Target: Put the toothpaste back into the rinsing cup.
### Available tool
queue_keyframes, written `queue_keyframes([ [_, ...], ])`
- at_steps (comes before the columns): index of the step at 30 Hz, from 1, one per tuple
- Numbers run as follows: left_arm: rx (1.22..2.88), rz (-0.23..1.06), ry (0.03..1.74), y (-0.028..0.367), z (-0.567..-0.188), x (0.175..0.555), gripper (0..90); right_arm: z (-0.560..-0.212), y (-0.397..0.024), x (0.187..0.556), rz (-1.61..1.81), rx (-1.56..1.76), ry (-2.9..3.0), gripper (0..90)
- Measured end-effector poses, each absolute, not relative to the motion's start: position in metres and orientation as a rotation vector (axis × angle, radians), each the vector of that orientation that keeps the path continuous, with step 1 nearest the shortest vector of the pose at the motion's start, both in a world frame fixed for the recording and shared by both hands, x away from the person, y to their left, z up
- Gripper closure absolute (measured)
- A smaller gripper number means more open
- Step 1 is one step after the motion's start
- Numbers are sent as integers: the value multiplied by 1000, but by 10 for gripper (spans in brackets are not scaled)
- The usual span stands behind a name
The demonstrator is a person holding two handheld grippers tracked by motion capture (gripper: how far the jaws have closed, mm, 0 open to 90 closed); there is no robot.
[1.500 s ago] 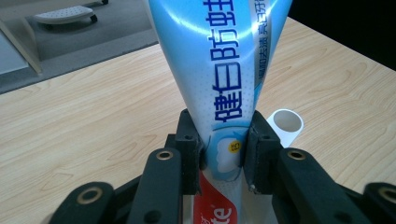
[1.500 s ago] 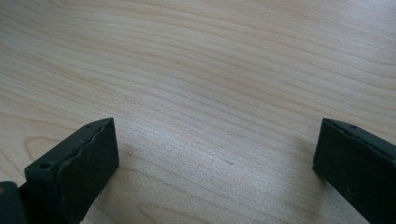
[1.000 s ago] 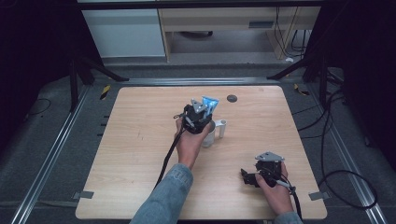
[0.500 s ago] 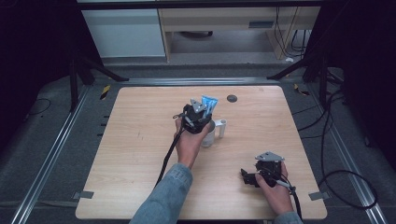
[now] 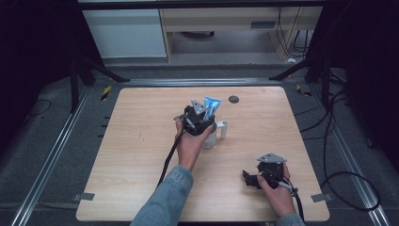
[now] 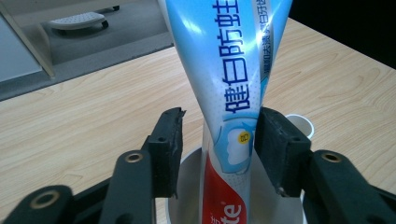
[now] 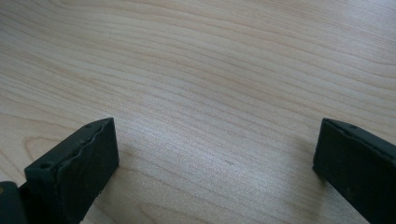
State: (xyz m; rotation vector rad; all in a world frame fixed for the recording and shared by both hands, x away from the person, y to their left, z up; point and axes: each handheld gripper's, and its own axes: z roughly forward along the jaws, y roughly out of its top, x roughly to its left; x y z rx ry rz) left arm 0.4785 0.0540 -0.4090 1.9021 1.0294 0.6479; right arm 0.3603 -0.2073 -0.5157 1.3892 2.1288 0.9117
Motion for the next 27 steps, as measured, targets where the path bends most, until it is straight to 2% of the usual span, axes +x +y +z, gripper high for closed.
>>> queue_keyframes([
  [12,1887,643,1021,55,-405,475,300,-516,-207,360,914,1387,2133,4],
  [13,1891,636,1020,55,-404,474,251,-516,-207,360,914,1387,2133,4],
  [16,1894,626,1025,55,-402,473,180,-516,-207,360,914,1387,2133,4],
  [20,1916,607,1014,53,-401,471,120,-516,-207,360,914,1387,2133,4],
  [27,1924,609,997,52,-398,465,82,-516,-207,360,914,1387,2133,4],
])
